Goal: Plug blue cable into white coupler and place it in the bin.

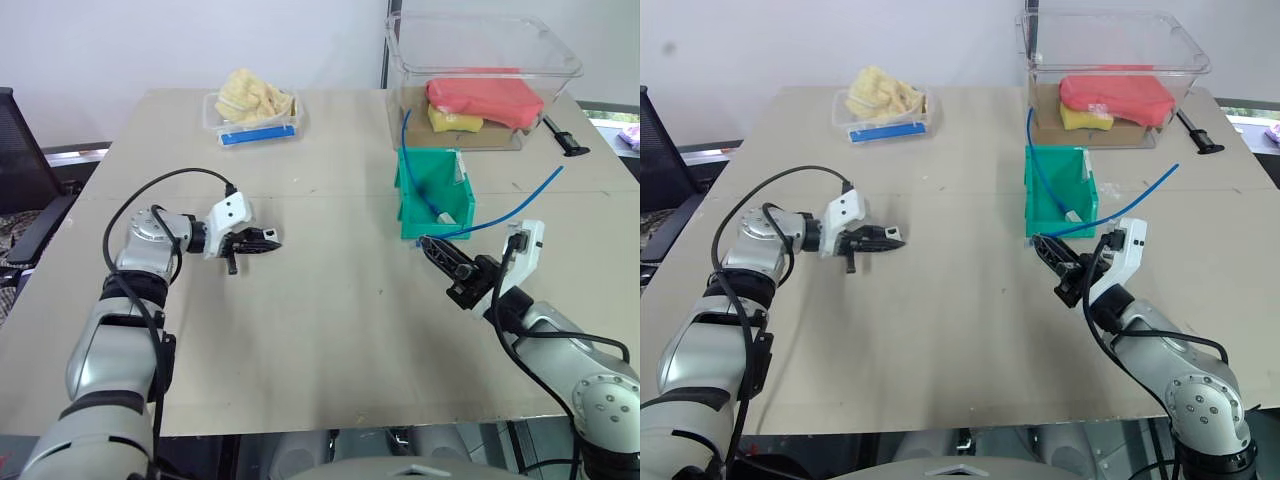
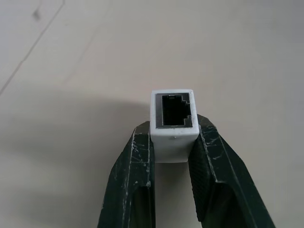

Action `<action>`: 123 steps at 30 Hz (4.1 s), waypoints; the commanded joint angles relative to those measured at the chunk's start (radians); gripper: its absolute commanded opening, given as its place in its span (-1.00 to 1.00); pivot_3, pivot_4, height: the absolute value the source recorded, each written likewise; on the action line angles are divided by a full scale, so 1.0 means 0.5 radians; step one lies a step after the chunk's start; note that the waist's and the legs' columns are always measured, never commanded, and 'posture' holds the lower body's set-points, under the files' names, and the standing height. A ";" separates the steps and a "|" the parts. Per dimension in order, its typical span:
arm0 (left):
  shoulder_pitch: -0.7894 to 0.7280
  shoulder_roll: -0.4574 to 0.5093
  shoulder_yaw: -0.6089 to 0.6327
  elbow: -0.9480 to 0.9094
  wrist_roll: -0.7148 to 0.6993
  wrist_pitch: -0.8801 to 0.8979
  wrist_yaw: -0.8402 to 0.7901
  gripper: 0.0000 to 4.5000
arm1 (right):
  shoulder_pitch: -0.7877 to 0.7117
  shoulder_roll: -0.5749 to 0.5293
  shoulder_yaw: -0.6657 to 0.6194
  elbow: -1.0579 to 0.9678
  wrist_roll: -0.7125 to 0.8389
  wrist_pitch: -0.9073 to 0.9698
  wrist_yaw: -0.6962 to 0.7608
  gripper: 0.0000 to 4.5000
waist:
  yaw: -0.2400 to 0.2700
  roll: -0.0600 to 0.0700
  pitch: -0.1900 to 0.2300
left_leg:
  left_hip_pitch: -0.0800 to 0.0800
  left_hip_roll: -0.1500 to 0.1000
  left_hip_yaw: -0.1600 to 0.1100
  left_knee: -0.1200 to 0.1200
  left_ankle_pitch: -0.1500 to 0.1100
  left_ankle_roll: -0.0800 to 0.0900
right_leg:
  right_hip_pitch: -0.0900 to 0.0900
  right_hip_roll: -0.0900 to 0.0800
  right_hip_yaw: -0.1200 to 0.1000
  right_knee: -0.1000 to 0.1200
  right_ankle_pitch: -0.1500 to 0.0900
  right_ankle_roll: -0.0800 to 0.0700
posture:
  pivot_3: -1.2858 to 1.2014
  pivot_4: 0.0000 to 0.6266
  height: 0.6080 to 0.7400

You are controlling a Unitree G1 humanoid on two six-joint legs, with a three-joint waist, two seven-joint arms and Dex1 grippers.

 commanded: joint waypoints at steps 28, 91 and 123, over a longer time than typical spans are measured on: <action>0.198 -0.620 -0.634 -1.162 0.207 0.498 0.429 -0.84 | -0.824 -0.682 0.643 0.491 -1.423 -0.015 1.547 -1.00 | 0.001 -0.001 0.000 | 0.001 0.000 0.000 0.003 0.000 0.000 | 0.001 0.002 0.001 0.001 0.000 0.001 | 0.03 -0.52 1.00; 0.224 -0.661 -0.617 -1.150 0.190 0.505 0.450 -0.84 | -1.211 -0.236 0.589 1.366 -2.104 -0.562 2.389 0.27 | 0.009 0.001 -0.004 | 0.018 -0.001 0.001 0.003 0.000 0.000 | 0.014 -0.001 0.002 0.006 0.001 0.001 | 0.03 -0.52 1.00; -0.847 -1.247 0.071 -0.461 -0.528 1.980 1.061 -0.84 | 0.883 0.182 -0.520 -0.589 -2.038 -0.467 0.986 0.96 | 0.049 0.002 -0.003 | 0.002 -0.010 -0.014 0.007 0.000 0.000 | 0.008 -0.001 -0.008 0.002 -0.005 0.012 | 0.03 -0.52 1.00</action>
